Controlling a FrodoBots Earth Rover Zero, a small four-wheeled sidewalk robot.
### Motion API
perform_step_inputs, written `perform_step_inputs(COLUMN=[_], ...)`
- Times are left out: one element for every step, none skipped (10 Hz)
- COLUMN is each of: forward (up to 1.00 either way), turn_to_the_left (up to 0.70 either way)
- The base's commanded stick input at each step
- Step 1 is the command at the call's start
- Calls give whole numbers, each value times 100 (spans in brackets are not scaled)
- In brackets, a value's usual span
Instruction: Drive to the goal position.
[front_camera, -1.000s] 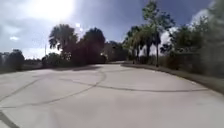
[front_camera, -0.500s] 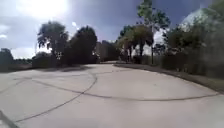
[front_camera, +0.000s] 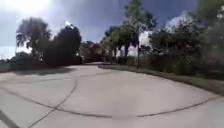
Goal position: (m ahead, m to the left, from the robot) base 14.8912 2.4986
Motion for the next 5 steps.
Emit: perform_step_inputs(forward=[85, 85, 85, 85, 85], turn_to_the_left=[0, 0, 0, 0, 0])
